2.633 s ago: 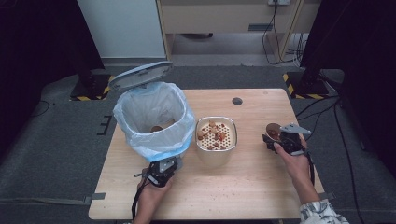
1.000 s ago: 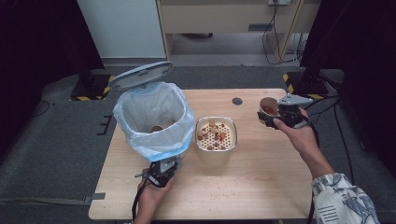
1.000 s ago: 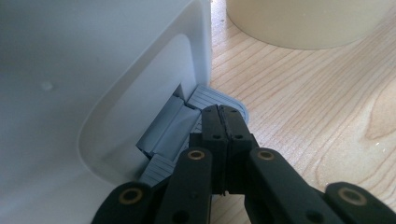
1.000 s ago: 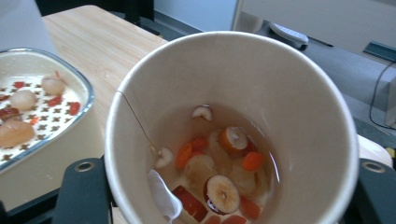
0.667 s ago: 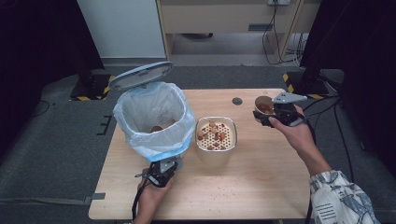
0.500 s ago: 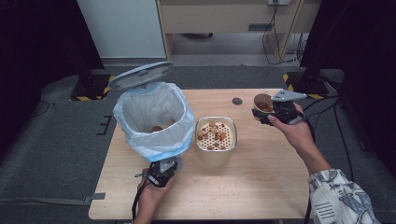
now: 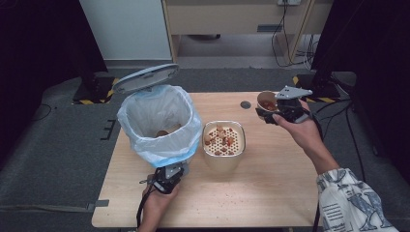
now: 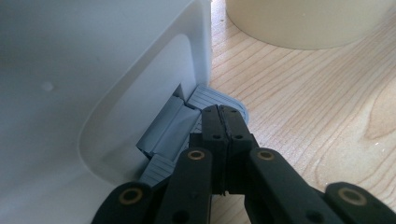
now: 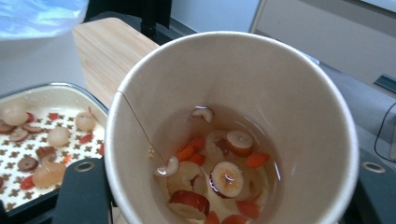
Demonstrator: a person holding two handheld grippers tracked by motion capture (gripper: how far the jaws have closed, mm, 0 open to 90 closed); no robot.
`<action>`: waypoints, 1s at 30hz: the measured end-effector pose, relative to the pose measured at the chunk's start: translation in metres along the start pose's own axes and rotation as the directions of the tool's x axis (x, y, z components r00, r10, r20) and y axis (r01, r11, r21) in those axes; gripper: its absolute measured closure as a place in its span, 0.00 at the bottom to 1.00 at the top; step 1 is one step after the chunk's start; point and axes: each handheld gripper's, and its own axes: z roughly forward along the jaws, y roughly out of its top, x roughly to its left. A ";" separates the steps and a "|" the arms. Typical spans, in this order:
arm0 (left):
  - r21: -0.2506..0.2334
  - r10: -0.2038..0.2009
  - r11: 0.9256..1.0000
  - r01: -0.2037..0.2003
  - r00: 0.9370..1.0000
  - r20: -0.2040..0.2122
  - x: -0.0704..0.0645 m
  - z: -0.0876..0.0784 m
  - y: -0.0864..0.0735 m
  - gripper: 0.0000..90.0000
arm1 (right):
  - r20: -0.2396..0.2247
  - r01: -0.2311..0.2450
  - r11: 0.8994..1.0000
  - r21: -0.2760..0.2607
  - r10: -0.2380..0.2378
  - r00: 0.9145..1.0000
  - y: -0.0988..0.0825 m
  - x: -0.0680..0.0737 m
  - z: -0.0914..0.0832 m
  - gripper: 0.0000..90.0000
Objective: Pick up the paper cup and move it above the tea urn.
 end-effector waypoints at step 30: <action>0.005 0.001 1.000 -0.001 1.000 0.002 0.001 0.000 0.000 0.99 | -0.038 0.081 0.996 -0.021 -0.082 0.996 0.034 0.021 0.010 0.35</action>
